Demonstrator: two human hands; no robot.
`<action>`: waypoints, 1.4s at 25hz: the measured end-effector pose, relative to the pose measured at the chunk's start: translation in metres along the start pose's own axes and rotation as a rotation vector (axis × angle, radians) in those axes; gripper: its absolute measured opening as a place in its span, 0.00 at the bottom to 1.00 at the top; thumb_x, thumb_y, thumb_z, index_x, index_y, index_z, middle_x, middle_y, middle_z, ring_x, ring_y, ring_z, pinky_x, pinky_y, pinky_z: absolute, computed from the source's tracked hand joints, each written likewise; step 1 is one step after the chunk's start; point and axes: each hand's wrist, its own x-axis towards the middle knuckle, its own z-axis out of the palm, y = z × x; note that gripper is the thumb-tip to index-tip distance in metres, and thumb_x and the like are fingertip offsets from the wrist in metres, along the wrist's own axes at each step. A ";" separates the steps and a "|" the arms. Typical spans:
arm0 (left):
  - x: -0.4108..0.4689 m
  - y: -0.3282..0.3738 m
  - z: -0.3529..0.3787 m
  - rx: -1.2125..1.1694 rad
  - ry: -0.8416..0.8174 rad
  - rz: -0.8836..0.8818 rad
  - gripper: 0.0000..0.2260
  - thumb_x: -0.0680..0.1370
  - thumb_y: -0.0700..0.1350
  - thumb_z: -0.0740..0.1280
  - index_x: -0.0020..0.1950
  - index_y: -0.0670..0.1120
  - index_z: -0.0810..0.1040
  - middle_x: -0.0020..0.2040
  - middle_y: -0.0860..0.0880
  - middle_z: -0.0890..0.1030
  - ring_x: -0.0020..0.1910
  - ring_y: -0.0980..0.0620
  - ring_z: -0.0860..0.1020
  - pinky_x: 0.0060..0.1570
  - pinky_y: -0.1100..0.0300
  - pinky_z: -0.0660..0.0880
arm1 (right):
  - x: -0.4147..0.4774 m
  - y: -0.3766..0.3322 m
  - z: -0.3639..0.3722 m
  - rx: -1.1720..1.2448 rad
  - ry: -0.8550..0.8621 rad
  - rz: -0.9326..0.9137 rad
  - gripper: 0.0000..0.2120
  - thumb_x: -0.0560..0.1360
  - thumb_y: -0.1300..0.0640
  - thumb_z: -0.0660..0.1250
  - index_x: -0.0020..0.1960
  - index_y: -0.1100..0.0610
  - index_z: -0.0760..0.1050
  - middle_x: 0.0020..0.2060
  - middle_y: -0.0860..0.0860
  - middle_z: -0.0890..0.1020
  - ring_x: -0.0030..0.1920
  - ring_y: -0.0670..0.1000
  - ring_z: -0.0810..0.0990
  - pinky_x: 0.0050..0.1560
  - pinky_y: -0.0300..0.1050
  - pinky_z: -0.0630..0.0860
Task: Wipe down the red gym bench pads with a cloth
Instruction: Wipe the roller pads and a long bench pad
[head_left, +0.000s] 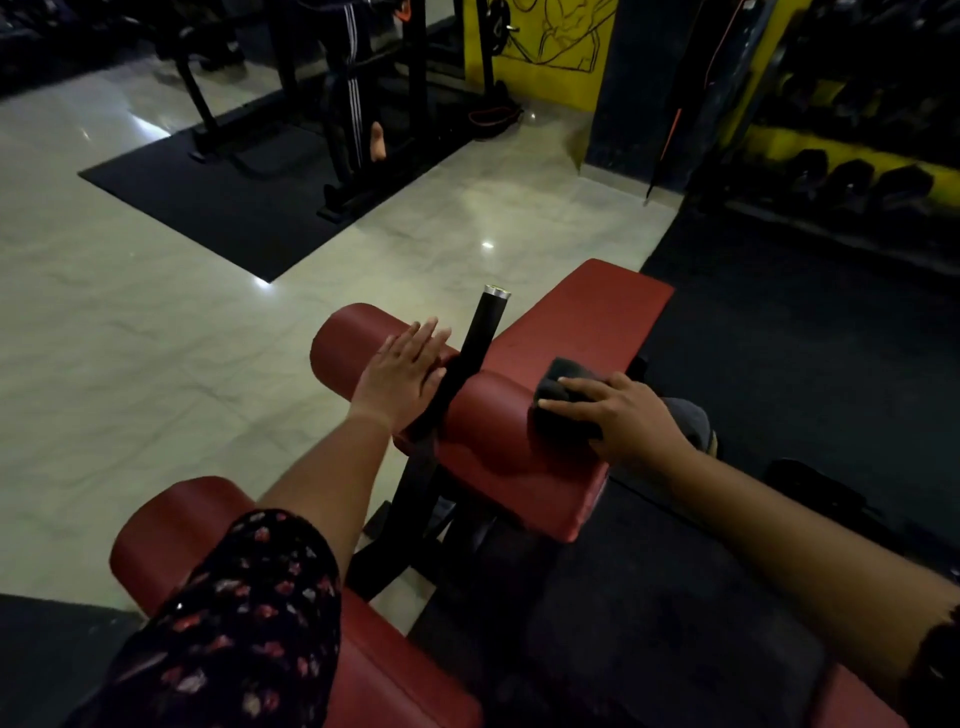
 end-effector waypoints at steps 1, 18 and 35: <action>0.005 -0.004 0.001 0.011 -0.024 0.014 0.30 0.78 0.60 0.39 0.80 0.55 0.52 0.80 0.50 0.54 0.79 0.50 0.51 0.76 0.50 0.46 | -0.008 0.003 0.002 0.031 0.038 0.010 0.36 0.64 0.61 0.74 0.67 0.36 0.71 0.66 0.48 0.76 0.46 0.57 0.76 0.40 0.51 0.76; 0.002 -0.010 0.034 -0.088 0.296 0.051 0.20 0.80 0.51 0.54 0.67 0.49 0.77 0.67 0.47 0.76 0.70 0.44 0.70 0.74 0.46 0.58 | 0.064 -0.019 -0.016 -0.048 -0.252 0.078 0.30 0.77 0.57 0.59 0.73 0.32 0.59 0.73 0.46 0.65 0.62 0.56 0.69 0.54 0.50 0.73; -0.006 -0.004 0.037 -0.101 0.382 0.003 0.18 0.80 0.50 0.54 0.64 0.49 0.78 0.64 0.45 0.77 0.66 0.42 0.73 0.72 0.46 0.58 | 0.052 -0.074 -0.028 -0.163 -0.104 0.190 0.25 0.79 0.54 0.56 0.74 0.38 0.62 0.69 0.50 0.70 0.62 0.58 0.70 0.51 0.51 0.72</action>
